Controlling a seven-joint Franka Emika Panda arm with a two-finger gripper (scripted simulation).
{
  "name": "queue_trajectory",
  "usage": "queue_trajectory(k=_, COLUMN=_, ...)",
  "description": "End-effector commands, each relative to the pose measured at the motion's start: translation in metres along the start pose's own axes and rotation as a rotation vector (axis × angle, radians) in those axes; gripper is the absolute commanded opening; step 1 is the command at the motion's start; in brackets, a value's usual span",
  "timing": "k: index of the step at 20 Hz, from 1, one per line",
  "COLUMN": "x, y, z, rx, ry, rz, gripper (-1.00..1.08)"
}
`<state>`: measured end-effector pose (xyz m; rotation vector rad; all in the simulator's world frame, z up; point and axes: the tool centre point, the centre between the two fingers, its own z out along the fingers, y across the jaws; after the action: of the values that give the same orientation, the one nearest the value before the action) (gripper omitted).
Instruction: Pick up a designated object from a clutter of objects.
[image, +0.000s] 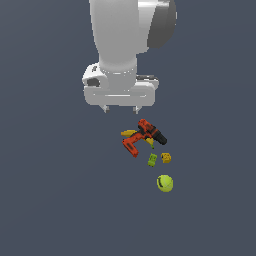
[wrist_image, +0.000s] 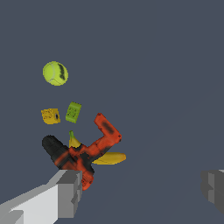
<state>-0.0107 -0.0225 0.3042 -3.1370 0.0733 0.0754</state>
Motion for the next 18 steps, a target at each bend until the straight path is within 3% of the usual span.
queue_trajectory(k=1, x=0.0, y=0.0, z=0.0, rx=0.0, ry=0.0, rz=0.0, gripper=1.0)
queue_trajectory(k=10, x=-0.007, y=-0.008, z=0.015, rx=0.006, ry=-0.044, rz=-0.031, gripper=1.0)
queue_trajectory(k=18, x=-0.003, y=-0.013, z=0.023, rx=0.007, ry=-0.041, rz=-0.019, gripper=1.0)
